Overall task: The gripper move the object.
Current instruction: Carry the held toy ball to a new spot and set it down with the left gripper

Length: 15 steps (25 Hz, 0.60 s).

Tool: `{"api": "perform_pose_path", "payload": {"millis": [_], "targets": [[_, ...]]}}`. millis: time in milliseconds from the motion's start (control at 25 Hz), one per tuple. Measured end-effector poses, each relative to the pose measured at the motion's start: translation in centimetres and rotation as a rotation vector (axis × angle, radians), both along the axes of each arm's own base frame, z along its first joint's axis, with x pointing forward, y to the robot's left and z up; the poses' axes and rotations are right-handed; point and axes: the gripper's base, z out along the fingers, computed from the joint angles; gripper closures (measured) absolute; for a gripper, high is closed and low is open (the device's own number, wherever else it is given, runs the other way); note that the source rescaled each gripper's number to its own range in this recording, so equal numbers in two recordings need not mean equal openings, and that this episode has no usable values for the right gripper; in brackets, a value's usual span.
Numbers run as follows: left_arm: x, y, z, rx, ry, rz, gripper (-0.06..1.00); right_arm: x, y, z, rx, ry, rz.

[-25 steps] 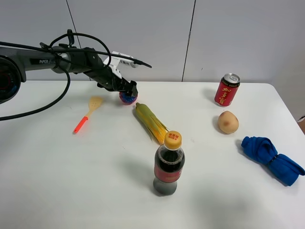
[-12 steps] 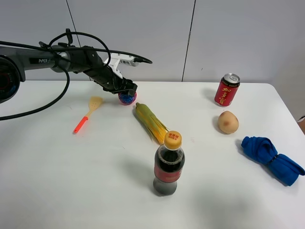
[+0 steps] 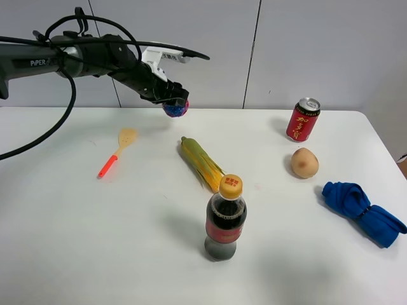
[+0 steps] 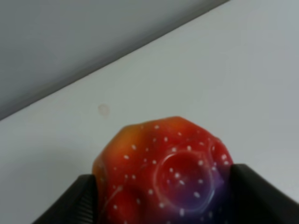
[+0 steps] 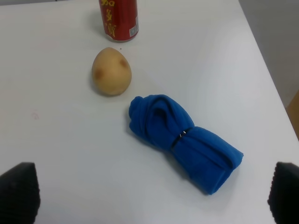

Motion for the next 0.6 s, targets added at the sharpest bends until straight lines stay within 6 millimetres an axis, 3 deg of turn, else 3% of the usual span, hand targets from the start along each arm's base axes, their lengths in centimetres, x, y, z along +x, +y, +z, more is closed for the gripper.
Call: {"api": "perform_pose_path", "payload": {"millis": [400,600], "targets": [[-5.2,-9.1,0.5,-0.001,0.002,-0.216,0.94,0.0,0.0,0.0,0.000,0.000,0.000],[-6.7,-10.9,0.3,0.006,0.028,-0.271,0.94,0.0,0.0,0.0,0.000,0.000,0.000]]}}
